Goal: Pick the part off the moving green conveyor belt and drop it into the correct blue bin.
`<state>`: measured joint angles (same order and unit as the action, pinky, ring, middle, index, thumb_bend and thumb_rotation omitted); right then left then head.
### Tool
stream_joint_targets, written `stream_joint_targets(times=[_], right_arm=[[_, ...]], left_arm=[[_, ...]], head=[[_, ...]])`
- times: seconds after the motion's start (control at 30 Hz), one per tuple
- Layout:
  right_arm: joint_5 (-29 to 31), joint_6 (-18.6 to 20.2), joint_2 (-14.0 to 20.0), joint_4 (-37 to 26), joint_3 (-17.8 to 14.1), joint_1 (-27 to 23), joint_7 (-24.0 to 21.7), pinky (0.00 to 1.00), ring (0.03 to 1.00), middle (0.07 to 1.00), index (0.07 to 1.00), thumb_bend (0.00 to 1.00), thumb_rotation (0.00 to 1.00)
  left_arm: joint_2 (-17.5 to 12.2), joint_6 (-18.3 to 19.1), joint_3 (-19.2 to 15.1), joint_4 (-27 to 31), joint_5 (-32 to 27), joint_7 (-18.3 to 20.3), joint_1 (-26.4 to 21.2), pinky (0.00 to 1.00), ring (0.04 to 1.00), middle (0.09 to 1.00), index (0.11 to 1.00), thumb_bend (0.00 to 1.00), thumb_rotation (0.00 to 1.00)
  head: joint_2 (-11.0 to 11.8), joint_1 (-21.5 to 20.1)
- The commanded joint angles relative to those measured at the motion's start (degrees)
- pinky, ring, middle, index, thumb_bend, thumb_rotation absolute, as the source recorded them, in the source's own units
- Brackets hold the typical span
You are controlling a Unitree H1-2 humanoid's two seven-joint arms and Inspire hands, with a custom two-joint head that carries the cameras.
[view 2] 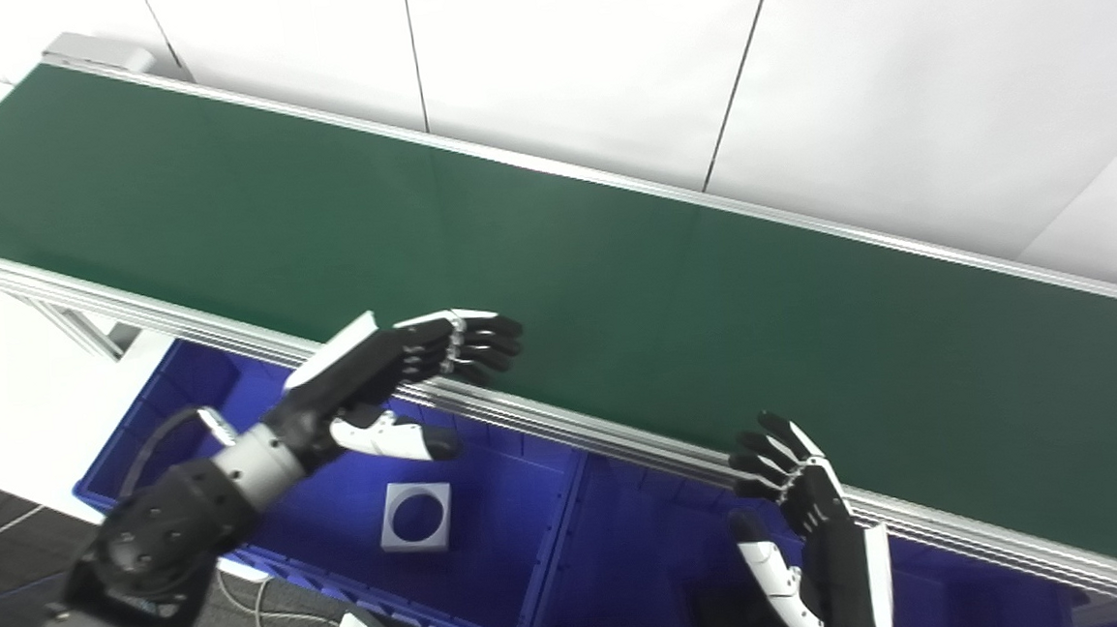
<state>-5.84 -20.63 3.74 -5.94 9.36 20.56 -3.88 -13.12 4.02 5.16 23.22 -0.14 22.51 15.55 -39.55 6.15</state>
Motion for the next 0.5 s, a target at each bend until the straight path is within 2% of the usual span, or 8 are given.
stream_joint_targets(times=[0.0, 0.23, 0.37, 0.47], right_arm=[[0.09, -3.91, -0.78, -0.44, 0.29, -0.51, 0.42, 0.6, 0.702, 0.767, 0.833, 0.59, 0.67], [-1.41, -5.36, -2.19, 1.58, 0.81, -0.68, 1.27, 0.6, 0.701, 0.763, 0.826, 0.6, 0.67], [-2.62, -5.61, -3.33, 2.28, 1.28, -0.72, 1.88, 0.59, 0.695, 0.757, 0.82, 0.61, 0.67], [-3.63, -5.74, -3.98, 2.58, 1.73, -0.59, 2.37, 0.6, 0.695, 0.761, 0.817, 0.62, 0.66]], left_arm=[[1.13, -4.53, 0.83, -1.72, -2.19, -0.7, -1.48, 0.75, 0.781, 0.807, 0.837, 0.91, 0.62], [6.84, -12.12, 2.0, -14.31, -5.78, -1.73, -3.17, 0.69, 0.751, 0.785, 0.822, 0.96, 0.62], [8.39, -15.31, 1.86, -20.12, -8.32, -1.58, -3.29, 0.7, 0.751, 0.791, 0.834, 0.95, 0.63], [8.47, -16.99, 1.75, -22.52, -9.67, -1.29, -3.1, 0.7, 0.753, 0.798, 0.834, 0.93, 0.65]], head=[[0.76, -0.93], [3.23, -4.58], [4.0, -7.71], [4.21, -9.61]])
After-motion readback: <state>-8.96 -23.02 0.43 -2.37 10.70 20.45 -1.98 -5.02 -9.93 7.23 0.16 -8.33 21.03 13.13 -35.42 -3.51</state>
